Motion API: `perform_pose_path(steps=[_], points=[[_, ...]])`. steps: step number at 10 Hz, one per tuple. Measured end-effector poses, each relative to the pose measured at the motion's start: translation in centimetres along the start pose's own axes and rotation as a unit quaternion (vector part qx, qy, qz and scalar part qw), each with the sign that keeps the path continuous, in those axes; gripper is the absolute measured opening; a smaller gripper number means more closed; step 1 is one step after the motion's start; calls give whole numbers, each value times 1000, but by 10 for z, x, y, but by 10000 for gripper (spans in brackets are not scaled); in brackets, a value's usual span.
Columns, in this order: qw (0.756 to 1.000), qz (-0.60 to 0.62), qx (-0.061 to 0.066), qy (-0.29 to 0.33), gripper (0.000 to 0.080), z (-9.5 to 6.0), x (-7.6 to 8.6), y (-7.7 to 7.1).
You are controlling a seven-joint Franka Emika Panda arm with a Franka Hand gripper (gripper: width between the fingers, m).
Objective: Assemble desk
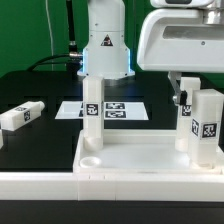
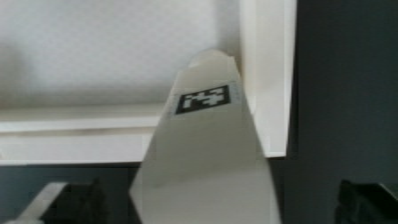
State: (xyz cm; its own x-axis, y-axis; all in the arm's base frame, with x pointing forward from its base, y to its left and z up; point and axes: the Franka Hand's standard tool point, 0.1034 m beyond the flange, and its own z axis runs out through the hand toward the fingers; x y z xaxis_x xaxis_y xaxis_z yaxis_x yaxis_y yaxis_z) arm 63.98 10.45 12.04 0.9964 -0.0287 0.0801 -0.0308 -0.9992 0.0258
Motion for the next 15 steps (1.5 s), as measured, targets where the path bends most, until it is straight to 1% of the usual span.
perform_pose_path(steps=[1, 2, 3, 4, 8, 9, 10, 11, 12, 13, 15], points=[[1000, 0, 0, 0, 619, 0, 0, 0], [1000, 1, 0, 0, 619, 0, 0, 0], [1000, 1, 0, 0, 445, 0, 0, 0], [1000, 1, 0, 0, 288, 0, 0, 0], [1000, 21, 0, 0, 289, 0, 0, 1], [997, 80, 16, -4, 289, 1, 0, 4], [986, 166, 23, -7, 289, 2, -1, 5], [971, 237, 27, -6, 290, 2, -1, 5], [965, 259, 29, -4, 290, 2, -1, 6], [948, 317, 34, -3, 290, 3, -1, 8], [923, 384, 33, -5, 290, 3, -1, 9]])
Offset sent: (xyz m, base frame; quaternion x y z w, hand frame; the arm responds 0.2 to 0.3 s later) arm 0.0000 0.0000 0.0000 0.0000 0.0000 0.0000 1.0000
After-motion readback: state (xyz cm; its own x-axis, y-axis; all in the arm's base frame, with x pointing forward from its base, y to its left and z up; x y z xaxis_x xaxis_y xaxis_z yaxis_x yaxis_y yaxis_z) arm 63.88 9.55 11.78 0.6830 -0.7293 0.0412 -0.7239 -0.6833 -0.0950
